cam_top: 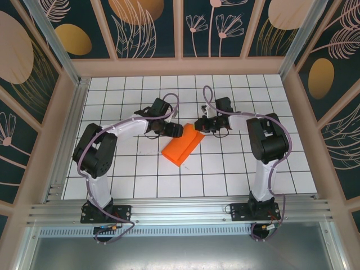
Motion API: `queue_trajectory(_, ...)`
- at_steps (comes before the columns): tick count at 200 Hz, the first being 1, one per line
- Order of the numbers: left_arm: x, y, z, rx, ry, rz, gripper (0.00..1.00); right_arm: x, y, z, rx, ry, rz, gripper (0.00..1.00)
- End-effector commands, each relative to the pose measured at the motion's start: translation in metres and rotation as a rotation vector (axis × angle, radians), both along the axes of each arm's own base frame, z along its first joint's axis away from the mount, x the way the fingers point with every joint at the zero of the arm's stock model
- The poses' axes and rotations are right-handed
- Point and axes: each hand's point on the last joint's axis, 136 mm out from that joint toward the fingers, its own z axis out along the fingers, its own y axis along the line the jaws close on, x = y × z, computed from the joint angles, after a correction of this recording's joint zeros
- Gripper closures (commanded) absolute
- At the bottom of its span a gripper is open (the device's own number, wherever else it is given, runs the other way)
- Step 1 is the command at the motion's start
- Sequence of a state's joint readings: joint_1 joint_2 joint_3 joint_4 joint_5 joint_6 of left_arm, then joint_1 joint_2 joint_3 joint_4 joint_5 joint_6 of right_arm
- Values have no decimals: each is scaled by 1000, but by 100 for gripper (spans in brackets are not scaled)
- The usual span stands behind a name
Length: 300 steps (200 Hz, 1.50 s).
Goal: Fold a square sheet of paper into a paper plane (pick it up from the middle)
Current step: First fold in half a square sheet of paper at the center of the table.
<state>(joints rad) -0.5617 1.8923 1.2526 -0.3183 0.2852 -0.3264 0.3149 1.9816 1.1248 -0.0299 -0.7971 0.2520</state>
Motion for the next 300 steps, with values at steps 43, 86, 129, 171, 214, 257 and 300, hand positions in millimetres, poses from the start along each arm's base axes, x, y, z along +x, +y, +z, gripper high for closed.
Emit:
queue_trajectory(43,-28,-7,-34,-24,182,-86,42,-6,5,30,100,-156,97,95)
queue_trajectory(86,-36,-7,-39,-19,219,-105,52,-5,7,36,123,-166,107,90)
queue_trajectory(129,-32,2,-50,32,220,-57,63,8,-3,61,156,-155,-14,55)
queue_trajectory(171,-26,9,-47,26,202,64,66,10,-41,62,14,-78,-317,43)
queue_trajectory(214,-19,19,-31,-22,156,240,68,-13,-38,36,-240,1,-467,51)
queue_trajectory(257,-17,42,-23,-12,103,401,69,-19,-10,9,-260,89,-427,64)
queue_trajectory(300,-20,36,-14,-91,104,412,68,-20,16,8,-249,113,-344,76)
